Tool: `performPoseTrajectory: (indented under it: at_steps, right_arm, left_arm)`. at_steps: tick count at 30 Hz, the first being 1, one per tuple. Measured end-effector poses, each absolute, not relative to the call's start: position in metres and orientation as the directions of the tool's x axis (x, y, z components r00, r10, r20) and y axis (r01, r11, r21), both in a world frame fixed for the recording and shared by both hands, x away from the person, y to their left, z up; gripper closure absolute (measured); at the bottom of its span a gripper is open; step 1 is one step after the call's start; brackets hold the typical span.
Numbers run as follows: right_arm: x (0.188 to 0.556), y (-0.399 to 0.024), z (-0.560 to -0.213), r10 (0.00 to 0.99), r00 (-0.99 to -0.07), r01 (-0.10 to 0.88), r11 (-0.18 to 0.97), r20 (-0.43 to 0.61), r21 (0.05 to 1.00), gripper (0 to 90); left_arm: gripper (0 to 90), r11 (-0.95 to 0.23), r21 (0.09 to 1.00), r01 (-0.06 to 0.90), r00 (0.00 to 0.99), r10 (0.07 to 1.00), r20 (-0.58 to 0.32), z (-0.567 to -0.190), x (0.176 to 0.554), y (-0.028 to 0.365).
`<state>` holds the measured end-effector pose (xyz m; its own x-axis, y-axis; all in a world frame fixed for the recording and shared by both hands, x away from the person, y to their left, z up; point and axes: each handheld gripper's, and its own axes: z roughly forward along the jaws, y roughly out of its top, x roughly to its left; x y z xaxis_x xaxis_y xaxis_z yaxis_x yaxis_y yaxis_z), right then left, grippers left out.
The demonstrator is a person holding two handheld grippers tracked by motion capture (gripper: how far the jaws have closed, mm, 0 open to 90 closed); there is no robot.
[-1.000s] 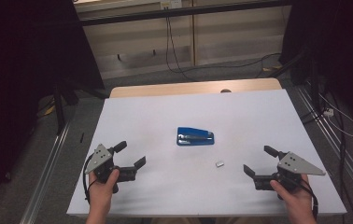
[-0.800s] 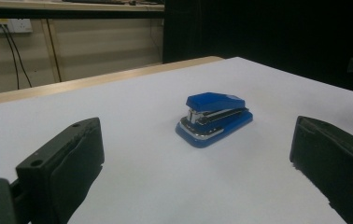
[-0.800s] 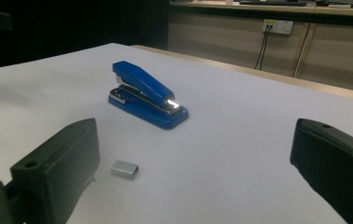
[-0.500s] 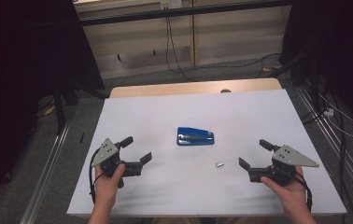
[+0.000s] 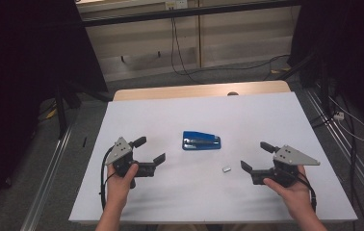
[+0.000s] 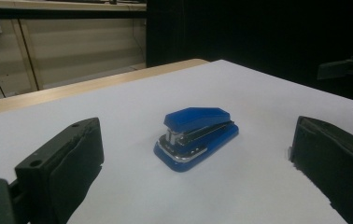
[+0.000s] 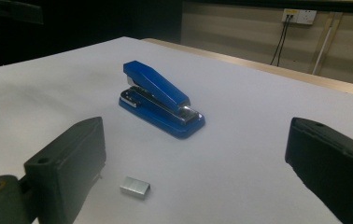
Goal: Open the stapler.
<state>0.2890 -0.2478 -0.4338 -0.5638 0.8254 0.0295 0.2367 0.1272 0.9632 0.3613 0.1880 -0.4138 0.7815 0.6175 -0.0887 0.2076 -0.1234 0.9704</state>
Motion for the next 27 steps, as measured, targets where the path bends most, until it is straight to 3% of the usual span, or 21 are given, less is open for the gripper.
performPoseTrajectory:
  at_steps: [27]
  right_arm:
    - [0.346, -0.204, -0.417, 0.724, -0.687, 0.260, 0.164, 0.062, 0.952, 35.4]
  left_arm:
    - [2.5, -0.156, 0.954, 0.257, 0.803, 0.584, -0.121, -0.416, 0.398, 0.151]
